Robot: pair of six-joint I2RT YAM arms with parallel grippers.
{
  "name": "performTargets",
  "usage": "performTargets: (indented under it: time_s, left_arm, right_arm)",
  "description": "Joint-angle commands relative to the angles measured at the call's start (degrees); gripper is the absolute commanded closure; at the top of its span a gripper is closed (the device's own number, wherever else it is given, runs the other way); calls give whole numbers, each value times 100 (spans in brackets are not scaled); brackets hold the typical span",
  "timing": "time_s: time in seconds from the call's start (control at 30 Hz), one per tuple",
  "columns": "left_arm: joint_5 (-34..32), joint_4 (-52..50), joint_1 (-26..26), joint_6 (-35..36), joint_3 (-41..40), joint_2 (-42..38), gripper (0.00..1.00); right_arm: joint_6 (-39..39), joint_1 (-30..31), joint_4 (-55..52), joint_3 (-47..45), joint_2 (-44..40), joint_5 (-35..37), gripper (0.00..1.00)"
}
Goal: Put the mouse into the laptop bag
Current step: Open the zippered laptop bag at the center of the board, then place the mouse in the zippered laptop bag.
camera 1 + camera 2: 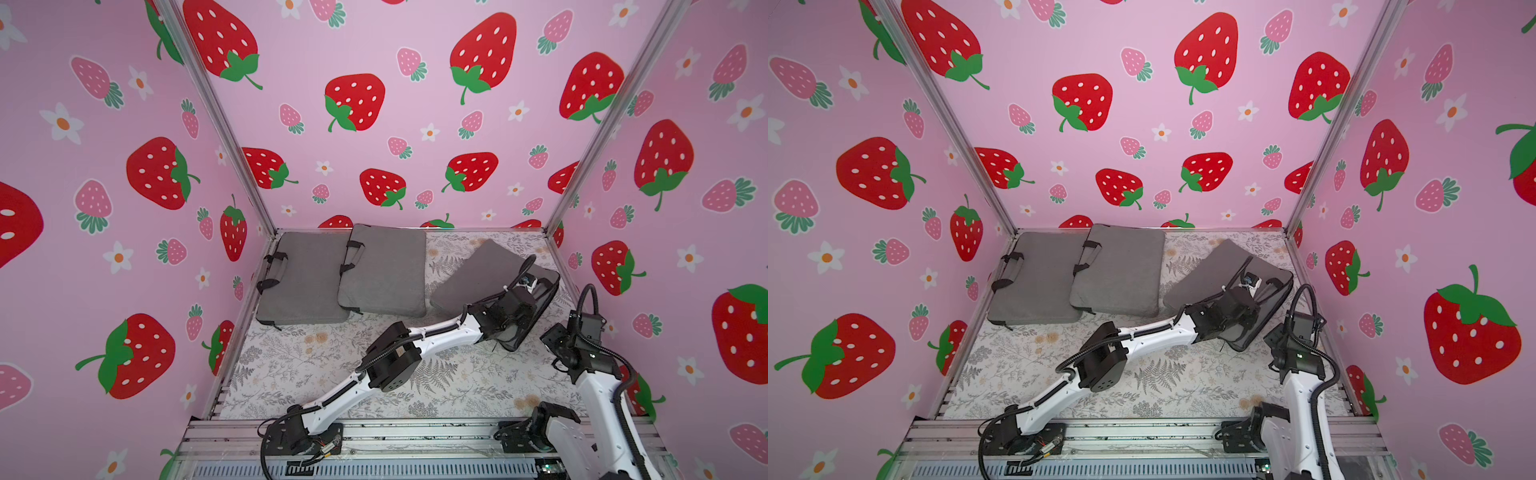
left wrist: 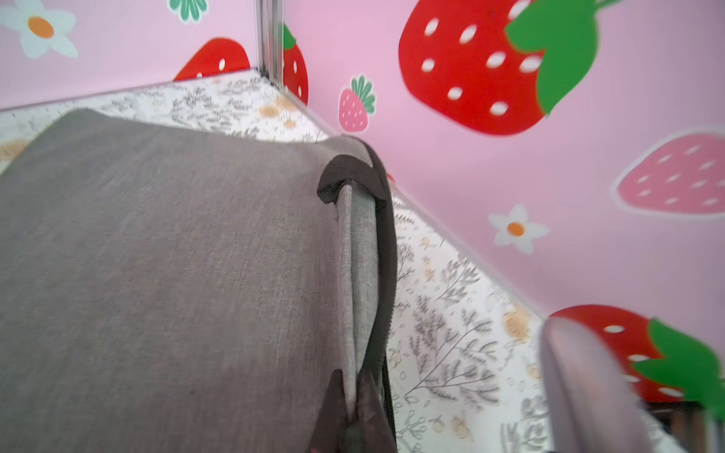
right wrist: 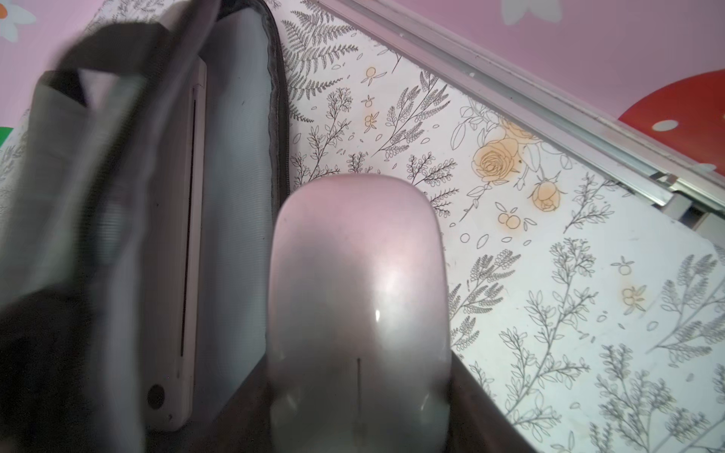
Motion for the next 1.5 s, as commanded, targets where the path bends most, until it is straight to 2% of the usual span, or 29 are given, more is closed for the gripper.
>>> performTargets:
  time_s: [0.0,0.1,0.4,0.63,0.9,1.13,1.37,1.43,1.47]
  left_arm:
    - [566,94,16,-466,254,-277,100]
    - [767,238,20,-660,116,-374,100]
    - [886,382,22,-871,-191,-529,100]
    - [945,401,39,-961,-252,-556,100]
    - [992,631,41,-1018,-588,-805,100]
    - [1106,729,47,-1116,-586,-794,100]
    - [1123,759,60,-1174,-567,-781,100]
    - [1131,787,74,-1208,-564,-765,100]
    - [1140,789,76,-1227,-558,-760,100]
  right_arm:
    - [188,-65,561,130,331,-162,47]
    - [259,-124,852,134,589,-288,48]
    - [243,-866,2171,442,2367,-1497,48]
    - [442,-1013,2815,989,3305,-1830,48]
    - [480,-1029,2994,1765,4315,-1993,46]
    - [472,-1040,3021,2146,4772,-2198,44]
    - [547,-1032,3452,2115,5152,-2861,30]
    - [554,-1015,3461,2098,5187,-2943,22]
    - [547,-1010,3468,2077,5164,-2965,21]
